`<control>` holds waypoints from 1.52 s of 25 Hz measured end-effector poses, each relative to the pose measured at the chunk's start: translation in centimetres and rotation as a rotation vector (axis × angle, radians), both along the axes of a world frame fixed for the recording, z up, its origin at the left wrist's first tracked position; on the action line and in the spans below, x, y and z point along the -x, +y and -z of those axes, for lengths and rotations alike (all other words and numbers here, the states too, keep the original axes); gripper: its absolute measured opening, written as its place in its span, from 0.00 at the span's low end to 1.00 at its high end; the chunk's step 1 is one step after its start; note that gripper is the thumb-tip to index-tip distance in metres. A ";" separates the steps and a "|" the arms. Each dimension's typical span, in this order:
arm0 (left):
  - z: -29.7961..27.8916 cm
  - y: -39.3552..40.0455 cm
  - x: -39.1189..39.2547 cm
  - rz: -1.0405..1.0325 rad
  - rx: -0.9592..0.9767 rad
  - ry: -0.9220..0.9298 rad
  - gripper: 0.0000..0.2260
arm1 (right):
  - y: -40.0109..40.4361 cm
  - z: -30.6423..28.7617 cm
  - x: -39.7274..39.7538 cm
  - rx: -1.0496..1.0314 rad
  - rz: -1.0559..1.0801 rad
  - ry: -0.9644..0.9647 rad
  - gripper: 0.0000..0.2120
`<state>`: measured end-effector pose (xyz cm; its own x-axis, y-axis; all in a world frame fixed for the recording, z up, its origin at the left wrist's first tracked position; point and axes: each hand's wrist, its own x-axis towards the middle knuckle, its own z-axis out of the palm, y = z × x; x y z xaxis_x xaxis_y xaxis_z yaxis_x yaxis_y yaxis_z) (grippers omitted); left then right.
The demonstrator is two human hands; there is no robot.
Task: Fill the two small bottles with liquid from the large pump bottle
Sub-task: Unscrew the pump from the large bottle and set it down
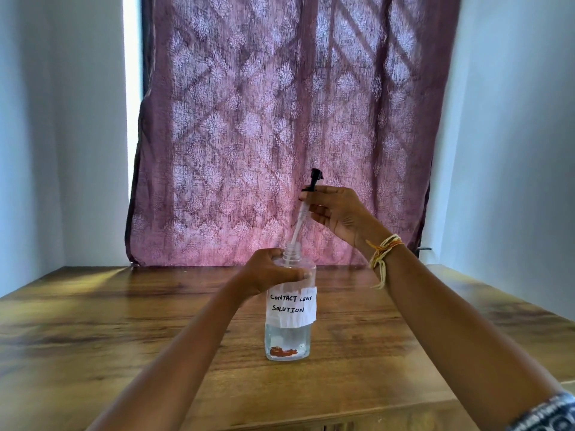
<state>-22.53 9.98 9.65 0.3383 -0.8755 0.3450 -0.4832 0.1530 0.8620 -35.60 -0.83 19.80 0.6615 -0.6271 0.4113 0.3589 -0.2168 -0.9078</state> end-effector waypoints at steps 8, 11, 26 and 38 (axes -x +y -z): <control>0.0 -0.7 -0.4 -0.039 -0.026 -0.001 0.15 | 0.1 -7.5 1.3 0.069 0.013 -0.056 0.04; -0.3 -0.7 -0.3 -0.036 -0.021 0.003 0.16 | 0.3 -9.5 1.8 0.095 0.034 -0.065 0.03; 0.5 0.1 -0.5 0.032 0.026 -0.017 0.37 | -3.5 -3.0 4.4 -0.363 0.147 -0.106 0.08; 9.2 1.6 -2.1 0.081 -0.138 -0.080 0.38 | -9.4 11.3 6.6 -0.886 0.295 -0.275 0.09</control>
<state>-20.47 11.57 0.48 0.2409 -0.9397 0.2427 -0.5417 0.0773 0.8370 -42.17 -10.22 8.51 0.3793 -0.9090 -0.1729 0.6238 0.3892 -0.6778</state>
